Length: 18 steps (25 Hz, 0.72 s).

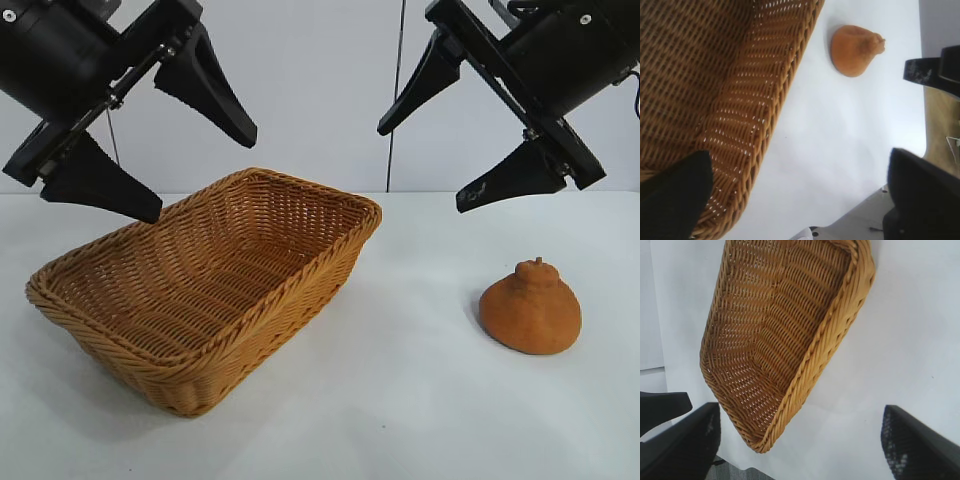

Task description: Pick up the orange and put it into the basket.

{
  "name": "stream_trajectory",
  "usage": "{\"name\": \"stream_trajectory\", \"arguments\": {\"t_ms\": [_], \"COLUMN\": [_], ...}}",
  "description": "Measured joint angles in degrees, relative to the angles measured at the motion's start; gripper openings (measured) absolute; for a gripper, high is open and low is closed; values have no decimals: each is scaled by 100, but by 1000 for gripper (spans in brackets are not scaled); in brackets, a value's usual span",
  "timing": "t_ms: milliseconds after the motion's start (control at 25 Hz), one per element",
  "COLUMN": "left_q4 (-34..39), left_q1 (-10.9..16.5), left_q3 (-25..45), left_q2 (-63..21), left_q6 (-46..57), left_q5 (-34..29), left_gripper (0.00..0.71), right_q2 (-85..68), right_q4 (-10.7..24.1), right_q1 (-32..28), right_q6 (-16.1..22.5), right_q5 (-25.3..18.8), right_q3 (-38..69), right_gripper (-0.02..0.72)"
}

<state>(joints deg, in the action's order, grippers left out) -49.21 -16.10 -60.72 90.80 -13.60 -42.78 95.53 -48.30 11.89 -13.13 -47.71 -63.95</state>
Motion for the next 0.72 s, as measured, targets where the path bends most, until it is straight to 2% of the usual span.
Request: {"name": "stream_trajectory", "arguments": {"t_ms": [120, 280, 400, 480, 600, 720], "left_q4": [655, 1809, 2614, 3082, 3657, 3918], "left_q1": [109, 87, -176, -455, -782, -877], "left_q3": [0, 13, 224, 444, 795, 899], "left_q2": [-255, -563, -721, -739, -726, -680], "left_q6": [729, 2606, 3920, 4781, 6050, 6874], "left_q5": [-127, -608, -692, -639, -174, 280], "left_gripper": [673, 673, 673, 673, 673, 673], "right_q2": [0, 0, 0, 0, 0, 0], "right_q4": [0, 0, 0, 0, 0, 0], "right_q1": [0, 0, 0, 0, 0, 0], "right_q6": [0, 0, 0, 0, 0, 0], "right_q5": [0, 0, 6, 11, 17, 17], "right_q3": [0, 0, 0, 0, 0, 0], "right_gripper": [598, 598, 598, 598, 598, 598]}}
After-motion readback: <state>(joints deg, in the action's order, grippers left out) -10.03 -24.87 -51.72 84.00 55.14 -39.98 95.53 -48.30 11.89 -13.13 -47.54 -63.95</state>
